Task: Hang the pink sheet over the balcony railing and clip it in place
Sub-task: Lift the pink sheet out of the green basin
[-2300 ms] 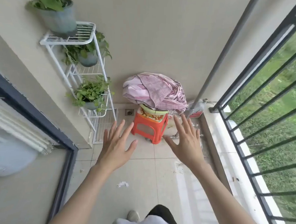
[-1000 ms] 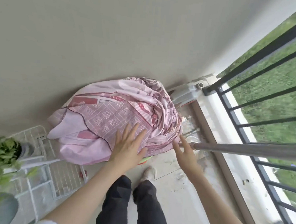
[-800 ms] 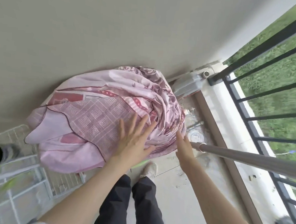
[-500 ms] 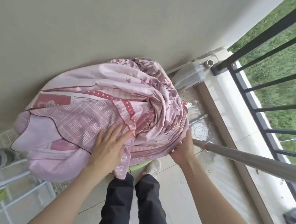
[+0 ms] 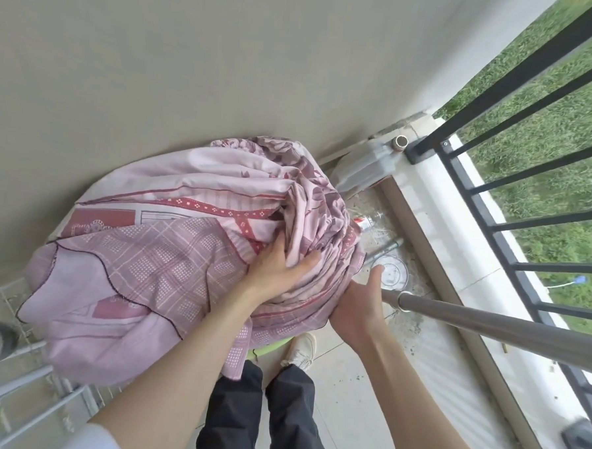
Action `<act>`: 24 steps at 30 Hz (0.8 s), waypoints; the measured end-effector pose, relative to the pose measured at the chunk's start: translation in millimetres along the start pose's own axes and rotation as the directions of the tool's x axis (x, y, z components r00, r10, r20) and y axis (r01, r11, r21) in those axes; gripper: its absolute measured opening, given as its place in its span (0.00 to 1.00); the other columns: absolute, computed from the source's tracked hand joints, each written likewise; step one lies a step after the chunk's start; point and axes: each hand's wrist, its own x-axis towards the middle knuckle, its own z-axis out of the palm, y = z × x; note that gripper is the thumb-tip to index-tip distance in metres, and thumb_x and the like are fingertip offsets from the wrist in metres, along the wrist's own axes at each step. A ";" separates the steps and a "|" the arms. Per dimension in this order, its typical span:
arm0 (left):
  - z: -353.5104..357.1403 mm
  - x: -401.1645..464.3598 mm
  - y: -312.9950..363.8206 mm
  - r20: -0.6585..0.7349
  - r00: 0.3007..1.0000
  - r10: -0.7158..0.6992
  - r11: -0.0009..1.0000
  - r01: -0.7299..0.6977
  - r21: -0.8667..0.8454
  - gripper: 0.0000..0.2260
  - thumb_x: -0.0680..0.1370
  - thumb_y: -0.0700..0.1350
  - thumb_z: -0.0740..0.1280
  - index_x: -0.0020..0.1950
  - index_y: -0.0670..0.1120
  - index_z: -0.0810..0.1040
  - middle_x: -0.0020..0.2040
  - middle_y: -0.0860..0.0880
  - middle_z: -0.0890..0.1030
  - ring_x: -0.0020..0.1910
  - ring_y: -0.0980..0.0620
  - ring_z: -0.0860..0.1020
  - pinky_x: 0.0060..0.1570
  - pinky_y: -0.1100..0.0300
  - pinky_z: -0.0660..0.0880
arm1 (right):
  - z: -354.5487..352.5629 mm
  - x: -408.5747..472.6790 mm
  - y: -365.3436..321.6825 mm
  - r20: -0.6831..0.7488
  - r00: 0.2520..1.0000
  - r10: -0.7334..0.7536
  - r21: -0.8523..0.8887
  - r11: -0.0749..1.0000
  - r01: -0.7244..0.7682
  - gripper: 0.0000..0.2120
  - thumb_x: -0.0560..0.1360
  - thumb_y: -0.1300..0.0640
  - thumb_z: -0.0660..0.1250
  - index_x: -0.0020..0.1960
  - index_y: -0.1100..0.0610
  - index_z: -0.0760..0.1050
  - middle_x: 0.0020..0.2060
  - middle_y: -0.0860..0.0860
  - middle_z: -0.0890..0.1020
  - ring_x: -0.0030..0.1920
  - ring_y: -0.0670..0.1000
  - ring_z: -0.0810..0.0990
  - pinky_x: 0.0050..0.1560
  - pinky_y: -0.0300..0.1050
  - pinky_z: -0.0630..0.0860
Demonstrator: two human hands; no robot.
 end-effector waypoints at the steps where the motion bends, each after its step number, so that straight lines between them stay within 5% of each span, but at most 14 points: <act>1: 1.0 -0.3 1.4 0.052 0.999 0.004 0.998 -0.001 -0.059 0.38 0.71 0.69 0.58 0.74 0.50 0.56 0.73 0.50 0.64 0.72 0.49 0.62 0.71 0.49 0.59 | 2.1 -1.4 0.3 0.021 1.000 -0.005 -0.026 1.000 0.006 0.45 0.73 0.29 0.37 0.70 0.63 0.65 0.66 0.60 0.72 0.68 0.57 0.69 0.67 0.49 0.64; 3: 1.4 -8.3 4.4 0.108 0.994 0.015 0.990 0.000 -0.138 0.32 0.71 0.67 0.60 0.69 0.52 0.65 0.64 0.54 0.73 0.66 0.51 0.69 0.64 0.58 0.64 | 6.3 -4.4 1.5 0.048 0.999 -0.015 -0.083 0.996 0.019 0.44 0.73 0.30 0.36 0.69 0.62 0.66 0.65 0.58 0.74 0.67 0.57 0.70 0.67 0.50 0.64; 7: -11.4 -35.2 13.7 -0.030 0.996 0.089 0.977 -0.093 -0.191 0.24 0.69 0.64 0.65 0.60 0.54 0.69 0.51 0.61 0.77 0.52 0.64 0.75 0.45 0.74 0.69 | 14.0 -13.8 1.5 0.080 0.993 -0.089 -0.200 0.974 0.103 0.41 0.74 0.31 0.37 0.62 0.58 0.73 0.59 0.56 0.79 0.63 0.54 0.74 0.68 0.50 0.65; 11: -28.7 -70.2 30.6 -0.210 0.966 0.150 0.965 -0.189 -0.179 0.15 0.76 0.53 0.64 0.58 0.47 0.72 0.46 0.56 0.78 0.49 0.55 0.77 0.48 0.61 0.72 | 33.3 -40.7 -3.2 0.060 0.969 -0.241 -0.247 0.937 0.249 0.29 0.76 0.34 0.49 0.60 0.52 0.77 0.59 0.50 0.80 0.60 0.49 0.78 0.67 0.50 0.68; 15: -48.6 -115.1 52.9 -0.361 0.918 0.166 0.961 -0.233 -0.148 0.17 0.76 0.52 0.64 0.62 0.47 0.67 0.53 0.52 0.76 0.52 0.57 0.73 0.46 0.66 0.67 | 68.2 -89.3 -4.0 0.136 0.917 -0.374 -0.326 0.858 0.398 0.20 0.78 0.40 0.53 0.51 0.46 0.81 0.52 0.44 0.83 0.54 0.43 0.80 0.60 0.46 0.72; 18: -66.9 -151.6 76.6 -0.480 0.843 0.244 0.934 -0.338 -0.119 0.20 0.75 0.49 0.66 0.63 0.49 0.61 0.55 0.55 0.71 0.50 0.64 0.67 0.41 0.77 0.62 | 97.1 -131.8 -3.9 0.158 0.850 -0.503 -0.425 0.742 0.519 0.20 0.78 0.42 0.52 0.63 0.46 0.74 0.61 0.45 0.78 0.63 0.46 0.75 0.66 0.52 0.68; 21: -93.2 -182.6 104.2 -0.503 0.797 0.334 0.905 -0.421 -0.066 0.20 0.75 0.48 0.66 0.62 0.47 0.61 0.59 0.52 0.70 0.56 0.60 0.68 0.49 0.71 0.61 | 126.8 -170.9 -9.2 0.236 0.763 -0.602 -0.432 0.638 0.638 0.19 0.78 0.44 0.54 0.66 0.45 0.70 0.69 0.47 0.71 0.69 0.46 0.67 0.71 0.54 0.62; 24: -123.8 -213.4 136.6 -0.494 0.738 0.460 0.856 -0.516 0.027 0.19 0.75 0.49 0.65 0.60 0.46 0.62 0.60 0.54 0.72 0.60 0.60 0.69 0.56 0.69 0.62 | 159.9 -209.9 -22.5 0.391 0.683 -0.617 -0.411 0.547 0.729 0.16 0.78 0.44 0.53 0.62 0.42 0.73 0.65 0.43 0.75 0.67 0.44 0.69 0.70 0.52 0.63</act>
